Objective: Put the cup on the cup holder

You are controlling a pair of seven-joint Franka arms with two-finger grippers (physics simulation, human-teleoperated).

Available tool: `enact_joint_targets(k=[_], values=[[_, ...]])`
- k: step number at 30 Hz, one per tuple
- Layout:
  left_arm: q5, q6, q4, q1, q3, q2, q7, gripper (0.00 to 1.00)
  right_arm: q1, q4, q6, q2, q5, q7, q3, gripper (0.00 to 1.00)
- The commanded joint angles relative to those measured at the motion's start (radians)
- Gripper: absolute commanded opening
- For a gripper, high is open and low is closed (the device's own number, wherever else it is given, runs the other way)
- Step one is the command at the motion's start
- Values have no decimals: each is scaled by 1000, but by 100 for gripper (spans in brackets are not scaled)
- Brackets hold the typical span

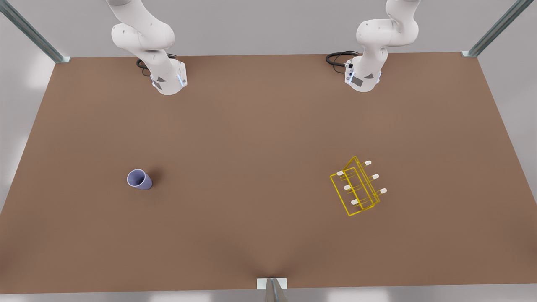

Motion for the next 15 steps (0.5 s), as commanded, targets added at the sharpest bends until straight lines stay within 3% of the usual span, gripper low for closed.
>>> enact_joint_targets(k=[1, 3, 6, 7, 8, 9, 15], values=[[-82, 1202, -787, -193, 119, 154, 350, 100, -85, -843, 1545, 205, 34, 25, -21, 100], [-70, 1279, -784, -189, 190, 209, 397, 100, -85, -845, 1545, 205, 34, 25, -21, 100], [1, 1343, -839, -187, 160, 199, 155, 100, -85, -845, 1543, 205, 32, 23, -21, 100], [25, 1622, -1147, -131, 67, 44, 139, 100, -85, -845, 1543, 205, 32, 23, -21, 100], [27, 1531, -1088, -131, 46, 42, 150, 100, -85, -845, 1543, 205, 32, 23, -21, 100], [15, 1276, -919, -127, 41, 56, 150, 100, -85, -845, 1542, 205, 32, 23, -21, 100], [-9, 1288, -868, -129, 40, 122, 136, 100, -87, -846, 1540, 205, 32, 19, -21, 100]])
